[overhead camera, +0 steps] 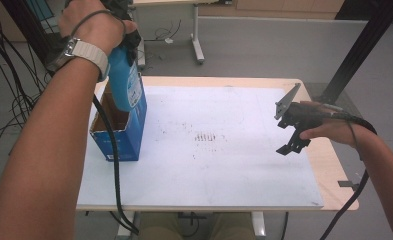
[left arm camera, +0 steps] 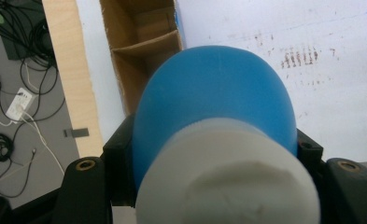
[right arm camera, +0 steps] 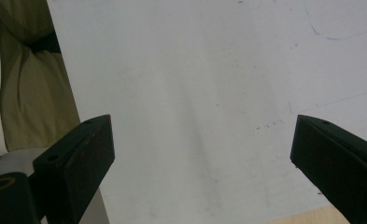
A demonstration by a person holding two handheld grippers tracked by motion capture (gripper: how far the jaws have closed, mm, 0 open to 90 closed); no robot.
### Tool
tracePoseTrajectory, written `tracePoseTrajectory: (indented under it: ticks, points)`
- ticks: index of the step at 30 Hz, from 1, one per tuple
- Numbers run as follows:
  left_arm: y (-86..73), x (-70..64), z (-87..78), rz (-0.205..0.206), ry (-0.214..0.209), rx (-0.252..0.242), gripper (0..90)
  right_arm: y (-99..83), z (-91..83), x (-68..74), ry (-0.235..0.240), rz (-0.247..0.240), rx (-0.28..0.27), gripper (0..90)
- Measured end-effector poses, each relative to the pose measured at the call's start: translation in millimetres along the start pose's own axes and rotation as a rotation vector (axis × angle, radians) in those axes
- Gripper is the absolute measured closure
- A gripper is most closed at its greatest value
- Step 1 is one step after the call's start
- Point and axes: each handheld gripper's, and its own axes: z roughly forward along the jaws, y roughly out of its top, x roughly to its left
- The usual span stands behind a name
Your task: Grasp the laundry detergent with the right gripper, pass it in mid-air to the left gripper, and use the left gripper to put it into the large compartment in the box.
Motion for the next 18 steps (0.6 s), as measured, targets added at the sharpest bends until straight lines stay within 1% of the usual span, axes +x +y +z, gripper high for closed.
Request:
tracePoseTrajectory:
  ticks: [2,6,13,18]
  points:
    - [0.7,3.5,0.9,-0.012,0.000,0.002,37.4,1.1,0.0,-0.5,0.000,-0.001,-0.003,6.5]
    - [1.2,9.5,1.8,-0.018,0.012,0.004,37.4,2.7,-1.2,-2.3,-0.002,0.000,-0.008,6.5]
    - [1.8,18.4,3.4,-0.031,0.005,0.001,37.4,4.2,-0.1,-4.7,-0.004,0.001,-0.005,6.4]
    - [2.1,23.5,6.7,-0.045,0.014,-0.007,37.4,3.0,1.3,-4.3,-0.003,0.014,-0.007,6.6]
